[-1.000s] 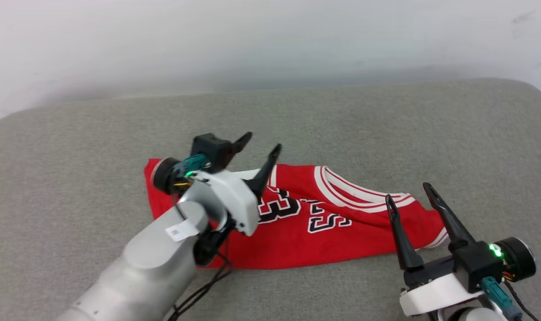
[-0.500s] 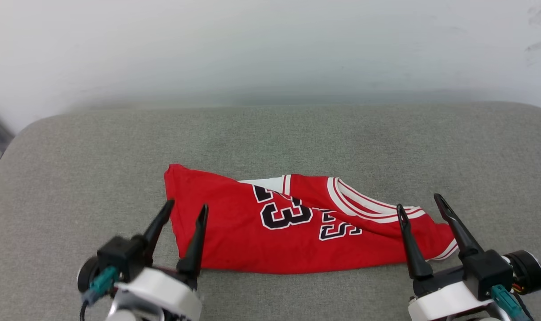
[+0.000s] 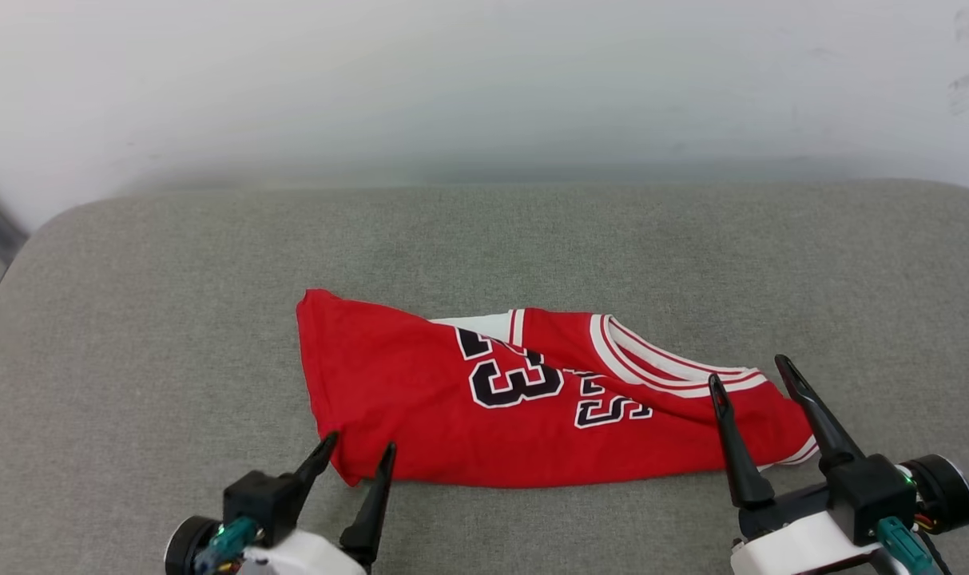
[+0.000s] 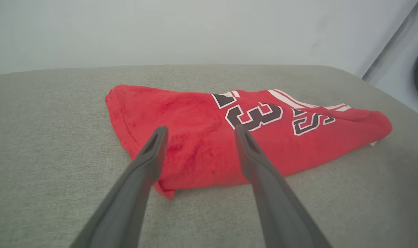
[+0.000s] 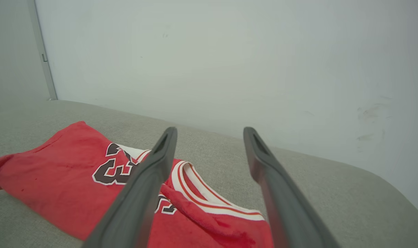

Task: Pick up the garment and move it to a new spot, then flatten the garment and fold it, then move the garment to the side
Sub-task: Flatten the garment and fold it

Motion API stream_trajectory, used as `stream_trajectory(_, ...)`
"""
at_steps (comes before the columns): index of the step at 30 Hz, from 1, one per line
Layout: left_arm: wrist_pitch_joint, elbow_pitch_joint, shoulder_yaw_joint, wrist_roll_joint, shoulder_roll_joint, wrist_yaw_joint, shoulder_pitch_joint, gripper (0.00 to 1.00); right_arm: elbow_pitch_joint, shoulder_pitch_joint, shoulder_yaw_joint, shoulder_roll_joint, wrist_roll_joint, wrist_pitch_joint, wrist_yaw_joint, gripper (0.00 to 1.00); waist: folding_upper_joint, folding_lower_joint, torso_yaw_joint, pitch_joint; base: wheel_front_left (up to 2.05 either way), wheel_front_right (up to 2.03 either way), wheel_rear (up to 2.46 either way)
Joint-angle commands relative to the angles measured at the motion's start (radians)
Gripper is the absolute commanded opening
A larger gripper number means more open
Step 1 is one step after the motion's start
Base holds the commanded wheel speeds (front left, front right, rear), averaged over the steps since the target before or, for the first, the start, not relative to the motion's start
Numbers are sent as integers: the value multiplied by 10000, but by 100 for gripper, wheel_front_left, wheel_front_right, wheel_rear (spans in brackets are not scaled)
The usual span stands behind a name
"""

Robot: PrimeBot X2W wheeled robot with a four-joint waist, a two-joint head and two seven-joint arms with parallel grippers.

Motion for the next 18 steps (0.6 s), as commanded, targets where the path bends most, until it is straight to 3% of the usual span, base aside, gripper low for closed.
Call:
stream_trajectory(1, 443, 65, -95, 76, 117, -7, -357, 100, -20, 54, 16, -44, -47, -23, -7, 100, -1, 0, -42, 117, 0, 0, 0)
stream_trajectory(5, 1748, 199, -358, 102, 324, -51, -911, 100, -5, 40, 82, -52, -78, -23, -7, 100, -1, 0, -110, 273, 0, 0, 0)
stream_trajectory(13, 5467, 746, -820, -216, 871, -240, -2598, 100, 0, -252, 269, -190, -130, -18, -7, 100, -1, 0, -335, 932, 0, 0, 0)
stream_trajectory(18, 7211, 1185, -1069, -228, 1113, -113, -3280, 100, 8, -388, 345, -261, -140, -18, -7, 100, -1, 0, -466, 1323, 0, 0, 0)
